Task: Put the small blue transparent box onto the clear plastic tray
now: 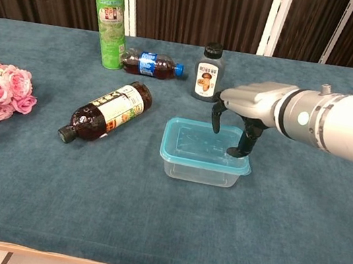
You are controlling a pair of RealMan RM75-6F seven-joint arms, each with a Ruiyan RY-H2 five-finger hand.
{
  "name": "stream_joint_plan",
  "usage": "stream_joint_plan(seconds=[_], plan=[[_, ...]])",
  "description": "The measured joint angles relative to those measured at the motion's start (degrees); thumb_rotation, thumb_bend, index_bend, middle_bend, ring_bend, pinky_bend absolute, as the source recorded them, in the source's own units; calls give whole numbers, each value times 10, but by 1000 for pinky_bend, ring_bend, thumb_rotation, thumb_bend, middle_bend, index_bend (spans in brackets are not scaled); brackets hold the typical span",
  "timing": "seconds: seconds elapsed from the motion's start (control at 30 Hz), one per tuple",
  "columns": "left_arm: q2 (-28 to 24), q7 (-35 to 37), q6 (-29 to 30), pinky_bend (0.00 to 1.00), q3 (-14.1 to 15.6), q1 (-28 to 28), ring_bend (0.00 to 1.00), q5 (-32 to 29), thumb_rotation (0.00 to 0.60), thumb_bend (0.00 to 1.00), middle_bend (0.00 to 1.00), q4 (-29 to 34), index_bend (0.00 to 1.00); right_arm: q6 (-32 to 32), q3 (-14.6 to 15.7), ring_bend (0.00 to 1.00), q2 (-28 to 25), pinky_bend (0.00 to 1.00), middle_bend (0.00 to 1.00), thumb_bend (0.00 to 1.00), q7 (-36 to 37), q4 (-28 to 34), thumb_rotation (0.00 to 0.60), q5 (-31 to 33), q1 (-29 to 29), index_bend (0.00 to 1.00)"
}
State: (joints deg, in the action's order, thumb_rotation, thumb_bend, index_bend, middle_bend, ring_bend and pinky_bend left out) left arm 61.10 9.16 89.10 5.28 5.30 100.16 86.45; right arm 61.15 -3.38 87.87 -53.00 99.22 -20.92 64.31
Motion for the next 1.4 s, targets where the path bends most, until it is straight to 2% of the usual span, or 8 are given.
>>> stream_joint_plan(seconds=[0.57, 1.07, 1.4], plan=[[-1, 4, 2, 100, 1, 1, 15, 2, 600, 442, 14, 0, 0, 5, 0, 0, -2, 57, 118, 0, 10, 2, 600, -12, -8, 482], [-2, 8, 2, 100, 3, 1, 16, 4, 600, 444, 14, -1, 0, 21, -30, 0, -43, 85, 118, 0, 66, 57, 600, -86, -30, 496], [-3, 11, 0, 100, 3, 2, 16, 1, 600, 443, 14, -2, 0, 24, -35, 0, -22, 85, 118, 0, 40, 57, 600, -75, -14, 491]])
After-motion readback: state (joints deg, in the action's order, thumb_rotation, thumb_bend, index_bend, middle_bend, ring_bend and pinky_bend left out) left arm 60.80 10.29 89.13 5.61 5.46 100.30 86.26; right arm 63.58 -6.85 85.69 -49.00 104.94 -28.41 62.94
